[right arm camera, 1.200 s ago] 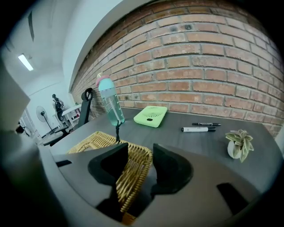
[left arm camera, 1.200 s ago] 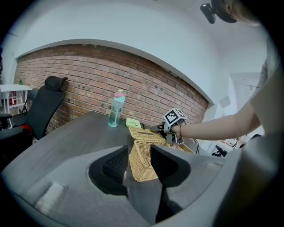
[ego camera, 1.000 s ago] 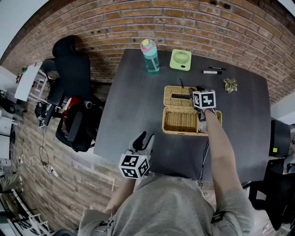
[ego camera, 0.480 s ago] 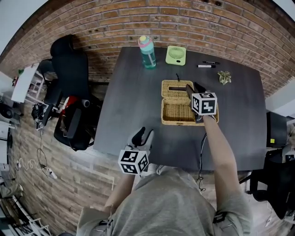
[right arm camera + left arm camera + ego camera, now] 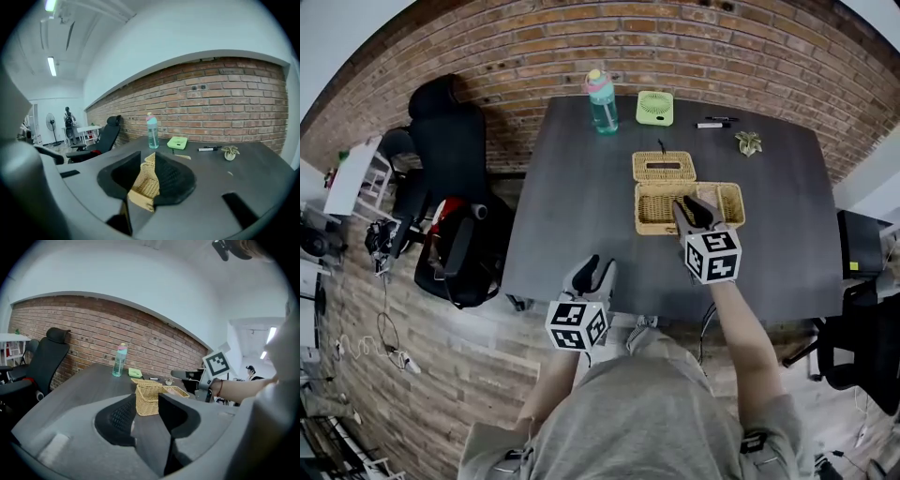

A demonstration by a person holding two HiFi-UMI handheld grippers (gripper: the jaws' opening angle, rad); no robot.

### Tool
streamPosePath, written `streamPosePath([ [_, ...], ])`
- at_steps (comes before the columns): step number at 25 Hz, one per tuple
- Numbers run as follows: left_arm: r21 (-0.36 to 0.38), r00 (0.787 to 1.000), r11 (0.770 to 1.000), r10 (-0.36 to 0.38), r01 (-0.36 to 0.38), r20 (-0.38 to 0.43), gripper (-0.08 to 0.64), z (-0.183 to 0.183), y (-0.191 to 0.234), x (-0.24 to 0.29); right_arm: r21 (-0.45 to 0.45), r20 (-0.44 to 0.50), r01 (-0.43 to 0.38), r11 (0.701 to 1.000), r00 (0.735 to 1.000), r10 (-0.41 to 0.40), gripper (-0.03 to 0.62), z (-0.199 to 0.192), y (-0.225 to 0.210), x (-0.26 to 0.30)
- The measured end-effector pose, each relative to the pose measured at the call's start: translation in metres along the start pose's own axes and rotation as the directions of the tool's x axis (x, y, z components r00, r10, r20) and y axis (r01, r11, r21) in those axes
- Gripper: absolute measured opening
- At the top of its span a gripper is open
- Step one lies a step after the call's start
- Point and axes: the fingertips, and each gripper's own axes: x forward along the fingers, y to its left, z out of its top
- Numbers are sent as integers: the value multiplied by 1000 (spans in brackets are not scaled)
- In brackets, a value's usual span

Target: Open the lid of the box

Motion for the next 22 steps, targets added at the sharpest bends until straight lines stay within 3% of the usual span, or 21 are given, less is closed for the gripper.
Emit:
streamPosePath([
  [11,42,999,999,-35,34,21,105,-26,-17,-70,-33,74,4,999,997,-2,38,-24,97,-103],
  [22,59,997,997,-61,58,48,46,-53,-47,-137,14,74,23,1000,997,-24,5,-67,155,-187],
])
